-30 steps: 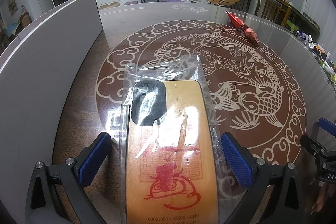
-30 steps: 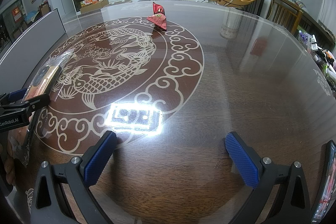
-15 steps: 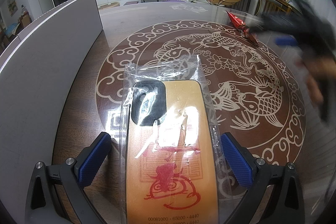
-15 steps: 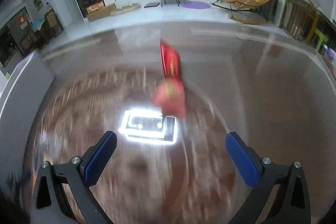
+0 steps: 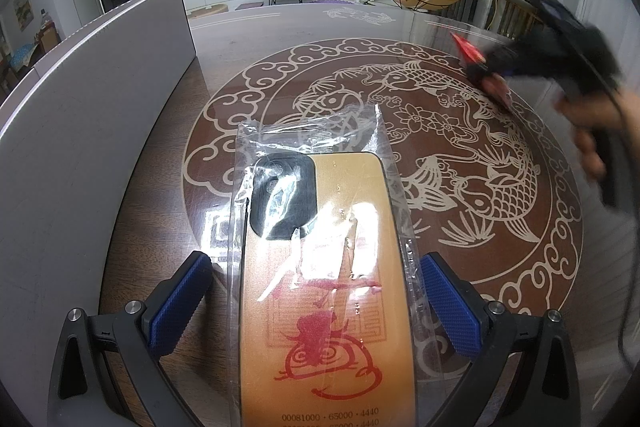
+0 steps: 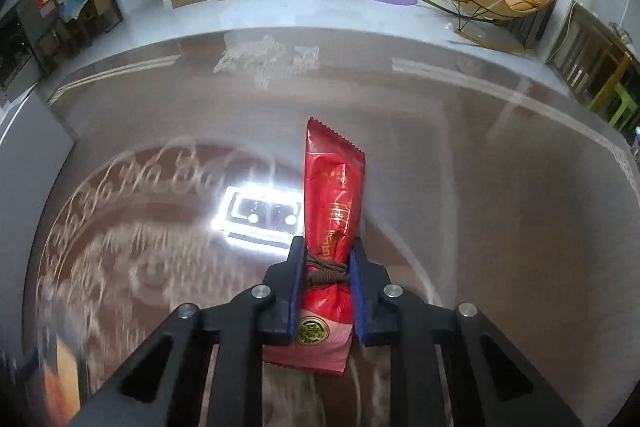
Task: Organize objects
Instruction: 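Carry the phone case and red packet into the white bin and open both tools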
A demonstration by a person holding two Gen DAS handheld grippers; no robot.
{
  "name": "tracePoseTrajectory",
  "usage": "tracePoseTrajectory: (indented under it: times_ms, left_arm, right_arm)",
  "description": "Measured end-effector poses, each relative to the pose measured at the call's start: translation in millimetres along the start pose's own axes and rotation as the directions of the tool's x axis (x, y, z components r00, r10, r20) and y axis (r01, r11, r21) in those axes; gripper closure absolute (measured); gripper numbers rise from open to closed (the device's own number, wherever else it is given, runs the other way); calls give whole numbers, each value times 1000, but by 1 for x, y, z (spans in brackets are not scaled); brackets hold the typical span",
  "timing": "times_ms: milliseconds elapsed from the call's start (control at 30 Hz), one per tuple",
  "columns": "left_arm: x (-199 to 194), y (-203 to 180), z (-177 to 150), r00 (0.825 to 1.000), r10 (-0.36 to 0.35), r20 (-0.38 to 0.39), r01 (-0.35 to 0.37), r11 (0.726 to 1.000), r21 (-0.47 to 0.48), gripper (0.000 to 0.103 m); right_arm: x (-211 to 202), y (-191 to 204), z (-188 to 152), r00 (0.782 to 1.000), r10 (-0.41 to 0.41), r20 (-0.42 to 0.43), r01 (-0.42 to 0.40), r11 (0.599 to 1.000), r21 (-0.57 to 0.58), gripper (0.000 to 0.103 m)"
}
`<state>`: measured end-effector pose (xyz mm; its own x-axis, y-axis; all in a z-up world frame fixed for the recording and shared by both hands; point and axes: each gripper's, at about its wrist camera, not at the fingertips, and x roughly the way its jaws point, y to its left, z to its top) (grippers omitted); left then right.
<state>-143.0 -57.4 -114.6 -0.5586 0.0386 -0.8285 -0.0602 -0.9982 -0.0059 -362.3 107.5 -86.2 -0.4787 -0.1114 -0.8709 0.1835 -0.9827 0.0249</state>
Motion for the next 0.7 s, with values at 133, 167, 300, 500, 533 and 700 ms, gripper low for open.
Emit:
tracePoseTrajectory:
  times_ms: [133, 167, 300, 500, 533, 700]
  left_arm:
    - [-5, -1, -1, 1000, -14, -8, 14, 1000, 25, 4]
    - [-9, -1, -3, 1000, -19, 8, 19, 999, 31, 23]
    - [-33, 3, -21, 997, -67, 39, 67, 998, 5, 28]
    - [-94, -2, -45, 986, -101, 134, 99, 995, 19, 28]
    - [-108, -1, -46, 982, -109, 157, 107, 994, 21, 28]
    - [-182, 32, -46, 953, -137, 272, 154, 987, -44, 28]
  right_arm:
    - [-41, -13, -65, 995, 97, -13, -96, 994, 45, 82]
    - [-54, -17, -81, 991, 134, -14, -133, 989, 72, 83]
    - [-98, -31, -147, 959, 284, 12, -281, 940, 195, 83]
    - [-143, -29, -199, 911, 406, 67, -408, 868, 285, 83]
    - [-150, -21, -201, 902, 425, 70, -427, 860, 279, 83]
    - [-184, 32, -181, 867, 489, 90, -497, 850, 173, 83]
